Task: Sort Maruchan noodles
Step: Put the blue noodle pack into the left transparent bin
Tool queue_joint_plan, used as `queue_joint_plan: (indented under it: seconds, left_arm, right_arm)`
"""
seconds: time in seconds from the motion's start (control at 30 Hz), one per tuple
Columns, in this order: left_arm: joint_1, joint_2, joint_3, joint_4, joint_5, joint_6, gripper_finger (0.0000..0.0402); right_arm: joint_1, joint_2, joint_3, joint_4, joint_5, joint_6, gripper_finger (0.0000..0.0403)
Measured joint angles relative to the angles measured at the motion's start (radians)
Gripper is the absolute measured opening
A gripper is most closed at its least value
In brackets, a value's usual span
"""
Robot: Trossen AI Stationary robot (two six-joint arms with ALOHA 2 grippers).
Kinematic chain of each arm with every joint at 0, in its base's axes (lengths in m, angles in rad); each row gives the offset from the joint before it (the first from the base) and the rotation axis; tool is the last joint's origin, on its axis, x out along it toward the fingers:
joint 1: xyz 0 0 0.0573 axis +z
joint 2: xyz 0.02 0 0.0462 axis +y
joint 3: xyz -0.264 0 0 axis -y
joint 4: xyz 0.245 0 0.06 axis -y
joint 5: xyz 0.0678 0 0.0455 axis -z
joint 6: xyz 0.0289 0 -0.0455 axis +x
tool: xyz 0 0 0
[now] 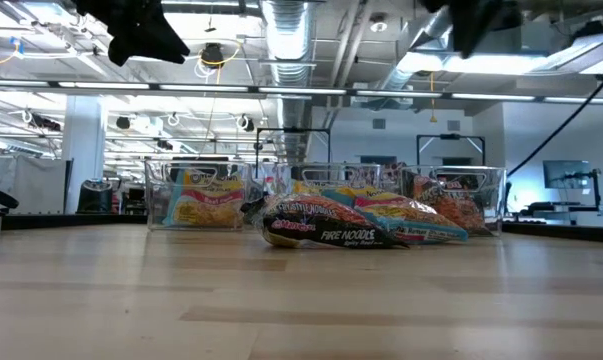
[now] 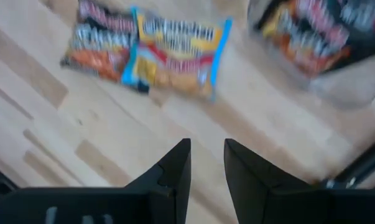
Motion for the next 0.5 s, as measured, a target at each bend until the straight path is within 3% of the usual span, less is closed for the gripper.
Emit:
queue_joint_plan:
  seconds: [0.27,0.5]
  left_arm:
    - [0.0,0.0,0.0,-0.003,0.02,0.0,0.0105]
    - [0.0,0.0,0.0,-0.004,0.02,0.044,0.0105]
  right_arm:
    - [0.162,-0.065,-0.151,-0.004,-0.098,0.199,0.013]
    - [0.291,-0.048,-0.232,0.006,-0.22,0.329,0.017]
